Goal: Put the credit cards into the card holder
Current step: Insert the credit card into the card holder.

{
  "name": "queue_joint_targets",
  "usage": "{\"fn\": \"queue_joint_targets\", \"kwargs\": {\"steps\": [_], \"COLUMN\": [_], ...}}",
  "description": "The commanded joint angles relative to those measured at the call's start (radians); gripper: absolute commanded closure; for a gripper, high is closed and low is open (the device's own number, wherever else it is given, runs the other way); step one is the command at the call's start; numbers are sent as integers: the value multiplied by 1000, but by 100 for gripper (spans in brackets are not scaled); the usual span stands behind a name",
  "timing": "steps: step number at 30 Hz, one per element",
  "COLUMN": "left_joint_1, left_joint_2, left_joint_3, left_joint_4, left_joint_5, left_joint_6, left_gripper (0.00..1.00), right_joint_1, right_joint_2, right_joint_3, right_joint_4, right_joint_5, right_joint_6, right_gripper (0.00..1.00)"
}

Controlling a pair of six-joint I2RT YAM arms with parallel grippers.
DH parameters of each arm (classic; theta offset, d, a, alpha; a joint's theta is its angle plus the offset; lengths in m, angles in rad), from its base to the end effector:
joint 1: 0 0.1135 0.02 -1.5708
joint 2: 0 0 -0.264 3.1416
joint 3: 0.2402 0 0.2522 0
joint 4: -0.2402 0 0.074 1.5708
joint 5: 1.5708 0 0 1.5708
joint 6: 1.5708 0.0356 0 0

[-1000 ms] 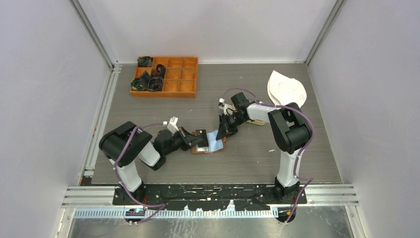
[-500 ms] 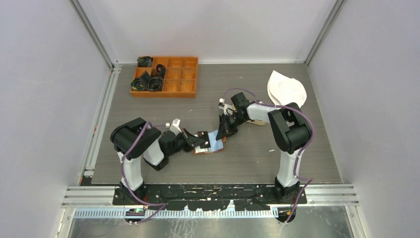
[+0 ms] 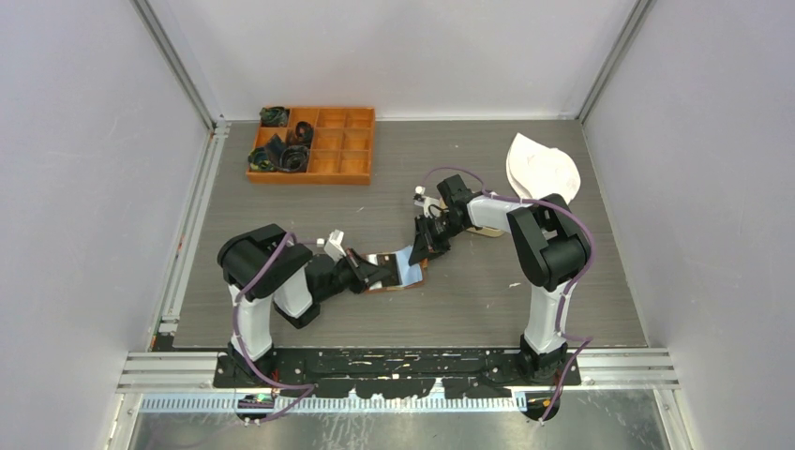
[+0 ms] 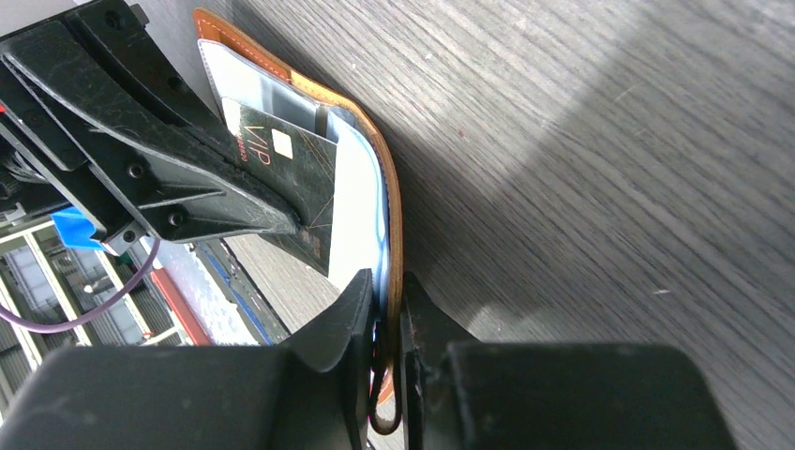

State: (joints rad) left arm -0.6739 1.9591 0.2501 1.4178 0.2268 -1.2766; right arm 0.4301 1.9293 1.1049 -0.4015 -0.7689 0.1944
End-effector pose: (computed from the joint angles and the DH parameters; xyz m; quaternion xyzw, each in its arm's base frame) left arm 0.1902 -0.1621 0.0758 -0.1721 0.7812 -0.5420 0.2576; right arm 0.3139 0.1712 0.1279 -0.1713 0.8994 0.4005 0.0379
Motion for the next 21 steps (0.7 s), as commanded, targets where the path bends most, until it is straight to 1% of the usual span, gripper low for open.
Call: {"fn": "queue_joint_targets", "kwargs": {"steps": [1,5,12,17,21], "left_joint_1": [-10,-10,-11,-11,-11], "left_joint_2": [30,35,80,94,104], "left_joint_3": [-18,-21,16,29,33], "left_joint_4": [-5,-5,1,1,1], "left_joint_5": [-10,-10,9,9,9], "left_joint_6": [2,-11,-31,-30,-27], "left_gripper": [100,100,100,100,100], "right_joint_1": [7,8,8,8,5], "right_joint_2": [-6,-5,-7,-27,-66], "right_joint_3": [-2,0,6,27,56], "right_joint_4": [27,28,17,-19,-77], "right_joint_5": [-1,-1,2,34,79], "right_joint_6": [6,5,-6,-37,-90], "right_gripper": [82,81,78,70,61]}}
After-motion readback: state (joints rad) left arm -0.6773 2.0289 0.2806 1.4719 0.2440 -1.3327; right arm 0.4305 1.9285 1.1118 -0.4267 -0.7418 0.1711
